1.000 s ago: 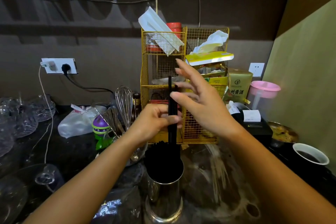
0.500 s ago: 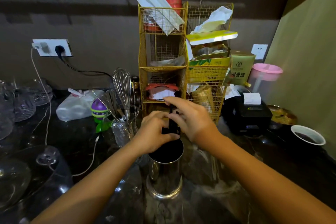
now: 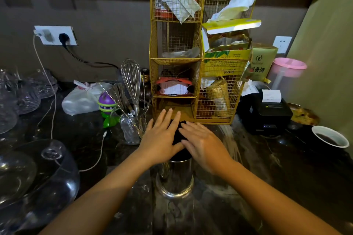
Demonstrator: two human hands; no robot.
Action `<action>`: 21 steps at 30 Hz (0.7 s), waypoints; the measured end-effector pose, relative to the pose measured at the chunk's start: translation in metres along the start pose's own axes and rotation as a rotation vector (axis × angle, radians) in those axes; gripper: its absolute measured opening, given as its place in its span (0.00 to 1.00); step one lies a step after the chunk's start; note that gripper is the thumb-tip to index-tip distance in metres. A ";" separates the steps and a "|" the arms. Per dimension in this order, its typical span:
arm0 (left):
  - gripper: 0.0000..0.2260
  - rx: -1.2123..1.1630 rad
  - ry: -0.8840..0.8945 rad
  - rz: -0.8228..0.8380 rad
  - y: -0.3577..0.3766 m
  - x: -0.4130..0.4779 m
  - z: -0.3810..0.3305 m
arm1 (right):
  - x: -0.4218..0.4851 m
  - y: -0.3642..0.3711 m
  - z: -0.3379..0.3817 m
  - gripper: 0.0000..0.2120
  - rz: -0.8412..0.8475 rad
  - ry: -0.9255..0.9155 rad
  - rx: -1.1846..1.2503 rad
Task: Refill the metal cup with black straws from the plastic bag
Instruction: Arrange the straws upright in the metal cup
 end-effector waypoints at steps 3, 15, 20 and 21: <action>0.34 -0.025 0.017 0.017 0.000 0.001 0.000 | -0.004 0.005 -0.005 0.21 0.035 0.027 0.012; 0.29 0.040 0.024 -0.170 -0.023 -0.005 0.009 | 0.004 -0.006 -0.006 0.31 0.161 0.195 0.035; 0.26 0.040 -0.026 -0.296 -0.041 -0.031 0.028 | 0.025 -0.016 0.024 0.32 0.200 0.139 0.038; 0.26 0.022 -0.039 -0.317 -0.044 -0.039 0.034 | 0.027 -0.015 0.033 0.32 0.205 0.119 0.048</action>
Point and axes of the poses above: each hand's wrist, its own x-axis towards the middle knuckle, its own y-axis out of the palm, z = x × y, the point moved 1 cm from there along x, towards the middle knuckle, and after that the axes turned 9 degrees about x, right-handed, at the moved point
